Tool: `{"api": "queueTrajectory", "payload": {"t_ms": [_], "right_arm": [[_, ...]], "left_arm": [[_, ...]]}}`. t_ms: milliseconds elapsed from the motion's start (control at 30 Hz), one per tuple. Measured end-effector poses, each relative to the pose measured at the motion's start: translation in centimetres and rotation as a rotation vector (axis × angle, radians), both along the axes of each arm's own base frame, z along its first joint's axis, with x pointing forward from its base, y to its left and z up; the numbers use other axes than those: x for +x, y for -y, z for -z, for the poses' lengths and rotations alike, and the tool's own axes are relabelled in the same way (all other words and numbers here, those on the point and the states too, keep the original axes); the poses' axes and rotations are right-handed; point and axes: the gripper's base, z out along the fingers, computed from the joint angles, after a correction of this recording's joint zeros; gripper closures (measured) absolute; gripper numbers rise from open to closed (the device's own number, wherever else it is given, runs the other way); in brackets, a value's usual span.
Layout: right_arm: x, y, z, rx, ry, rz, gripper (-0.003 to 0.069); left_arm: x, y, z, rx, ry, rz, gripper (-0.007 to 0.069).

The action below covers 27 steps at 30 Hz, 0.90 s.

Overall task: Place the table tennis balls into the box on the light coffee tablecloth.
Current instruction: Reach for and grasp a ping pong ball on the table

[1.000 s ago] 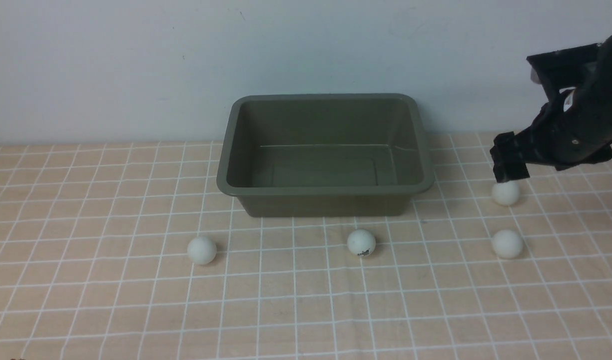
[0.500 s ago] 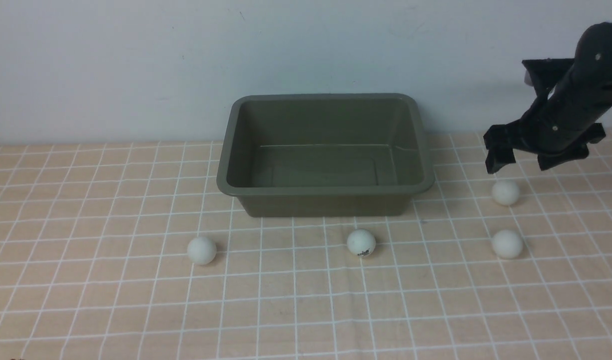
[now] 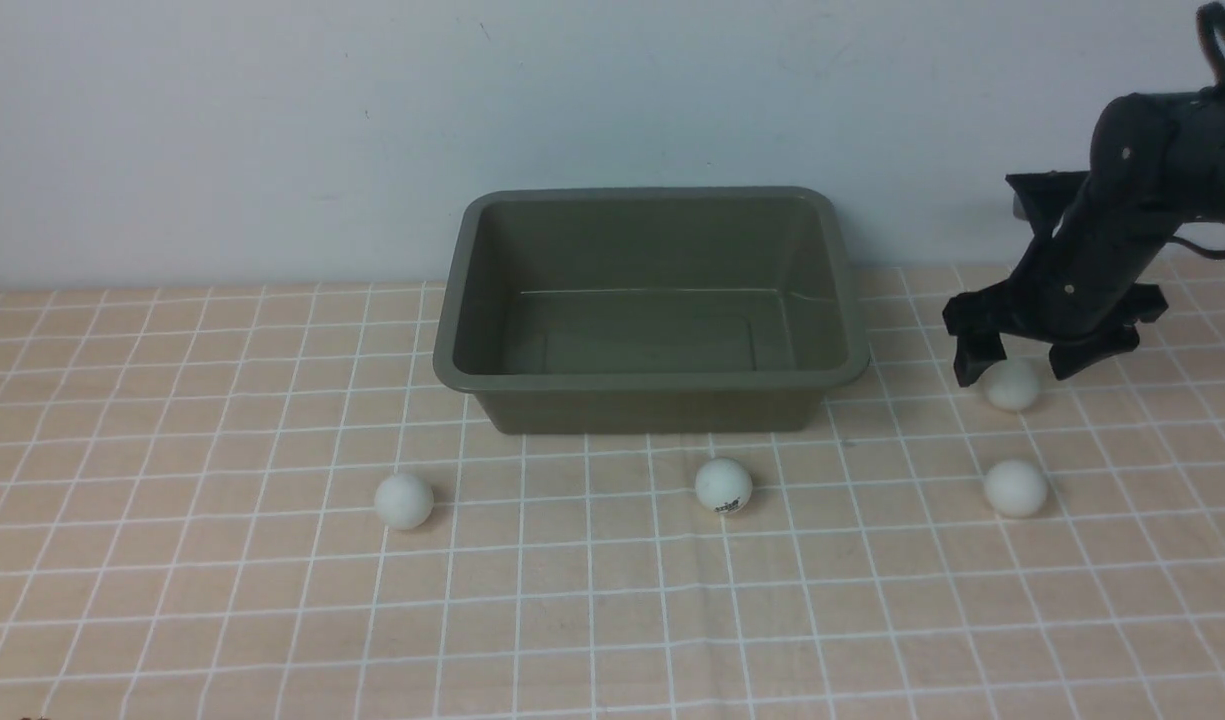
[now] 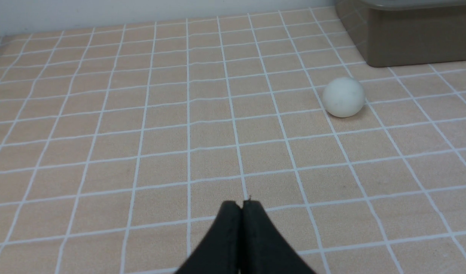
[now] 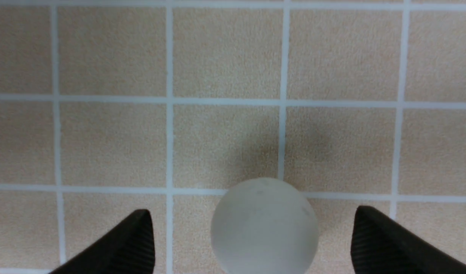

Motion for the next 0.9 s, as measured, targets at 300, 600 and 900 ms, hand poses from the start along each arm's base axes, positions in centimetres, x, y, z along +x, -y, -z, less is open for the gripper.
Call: {"api": "queueTrajectory", "payload": {"t_ms": [300, 600, 900], "right_arm": [[0.1, 0.2, 1.8, -0.010, -0.038, -0.001, 0.0122], [0.1, 0.2, 1.8, -0.012, -0.040, -0.003, 0.0296], [0.9, 0.1, -1.5, -0.001, -0.054, 0.000, 0.0296]], "left_arm": [[0.0, 0.0, 0.0, 0.000, 0.000, 0.000, 0.0693], [0.0, 0.0, 0.0, 0.000, 0.000, 0.000, 0.0693], [0.0, 0.0, 0.0, 0.000, 0.000, 0.000, 0.0693]]}}
